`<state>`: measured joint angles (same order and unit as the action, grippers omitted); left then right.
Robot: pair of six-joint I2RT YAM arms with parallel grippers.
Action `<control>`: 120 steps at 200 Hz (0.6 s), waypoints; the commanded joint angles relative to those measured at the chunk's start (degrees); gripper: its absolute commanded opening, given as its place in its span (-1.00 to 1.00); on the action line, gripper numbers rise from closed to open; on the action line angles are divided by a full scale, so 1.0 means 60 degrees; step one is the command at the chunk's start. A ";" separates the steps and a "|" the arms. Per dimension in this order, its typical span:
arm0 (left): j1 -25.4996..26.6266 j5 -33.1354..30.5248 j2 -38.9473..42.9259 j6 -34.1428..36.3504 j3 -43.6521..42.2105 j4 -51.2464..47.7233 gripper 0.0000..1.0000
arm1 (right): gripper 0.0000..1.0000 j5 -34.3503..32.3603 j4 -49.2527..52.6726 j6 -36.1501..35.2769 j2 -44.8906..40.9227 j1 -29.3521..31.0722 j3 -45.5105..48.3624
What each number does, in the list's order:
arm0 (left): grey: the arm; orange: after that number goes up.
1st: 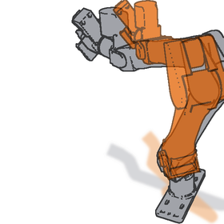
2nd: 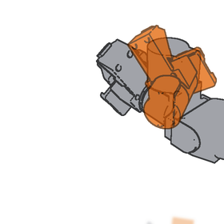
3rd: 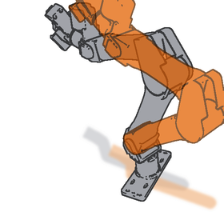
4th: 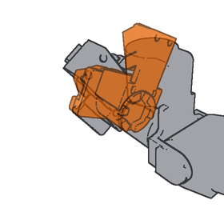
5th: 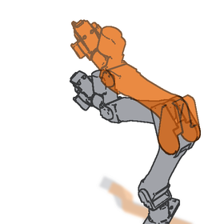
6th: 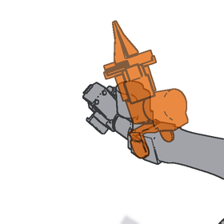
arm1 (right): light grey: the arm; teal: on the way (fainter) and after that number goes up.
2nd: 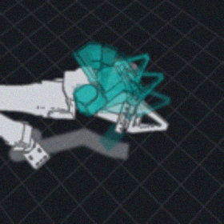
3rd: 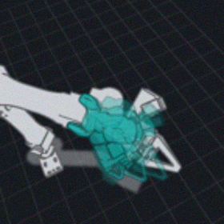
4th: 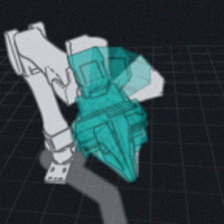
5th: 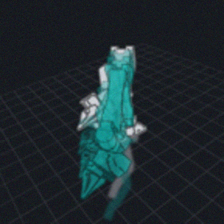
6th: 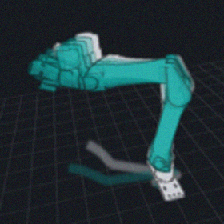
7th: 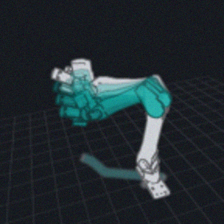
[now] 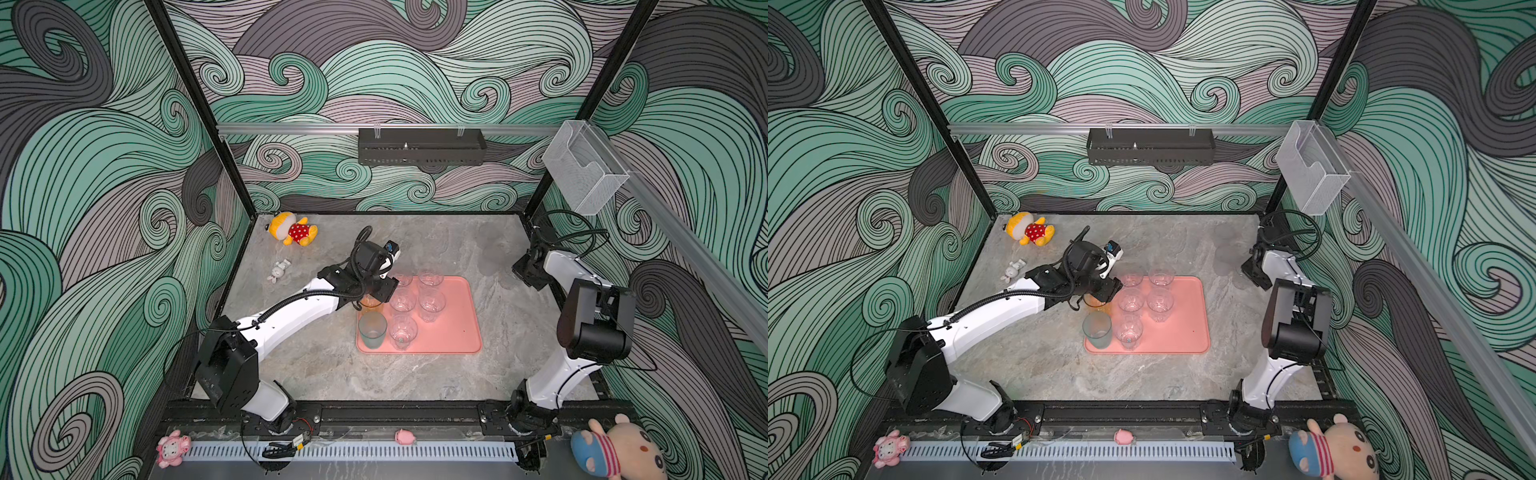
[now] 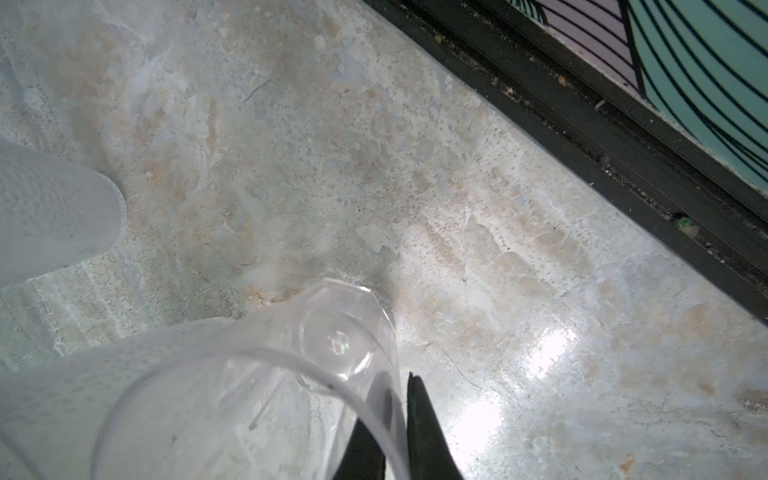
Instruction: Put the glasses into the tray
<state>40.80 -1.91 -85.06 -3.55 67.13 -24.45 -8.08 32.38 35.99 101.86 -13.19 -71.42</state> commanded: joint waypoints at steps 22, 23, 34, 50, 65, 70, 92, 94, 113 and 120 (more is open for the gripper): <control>0.0002 0.0035 0.0334 0.0022 -0.0071 0.0001 0.30 | -0.85 0.0097 0.0281 -0.0206 -0.0785 -0.0028 0.0364; 0.0000 0.0038 0.0341 0.0021 -0.0071 -0.0006 0.30 | -0.85 0.0106 0.0299 -0.0209 -0.0810 -0.0035 0.0369; 0.0002 0.0055 0.0348 -0.0015 -0.0071 -0.0011 0.29 | -0.86 0.0166 0.0360 -0.0240 -0.1092 -0.0014 0.0587; 0.0006 -0.0097 0.0391 -0.0065 -0.0096 -0.0012 0.29 | -0.87 0.0193 0.0383 -0.0290 -0.1755 0.0080 0.1013; 0.0003 -0.0437 0.0441 -0.0192 -0.0100 -0.0060 0.29 | -0.87 0.0296 0.0572 -0.0383 -0.2270 0.0160 0.1332; 0.0000 -0.0538 0.0449 -0.0209 -0.0100 -0.0069 0.29 | -0.87 0.0343 0.0659 -0.0409 -0.2485 0.0184 0.1427; -0.0001 -0.0965 0.0533 -0.0192 -0.0086 -0.0143 0.29 | -0.87 0.0408 0.1007 -0.0604 -0.3384 0.0413 0.1829; -0.0002 -0.0995 0.0530 -0.0186 -0.0086 -0.0155 0.29 | -0.87 0.0405 0.1053 -0.0621 -0.3464 0.0437 0.1859; -0.0018 -0.1283 0.0524 -0.0115 -0.0049 -0.0216 0.29 | -0.88 0.0394 0.1365 -0.0774 -0.4254 0.0804 0.2237; -0.0029 -0.1400 0.0670 -0.0086 -0.0020 -0.0268 0.29 | -0.89 0.0385 0.1492 -0.0768 -0.4540 0.0965 0.2365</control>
<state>40.80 -6.50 -83.37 -4.05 66.59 -24.56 -6.17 37.78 32.97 79.53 -10.02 -59.27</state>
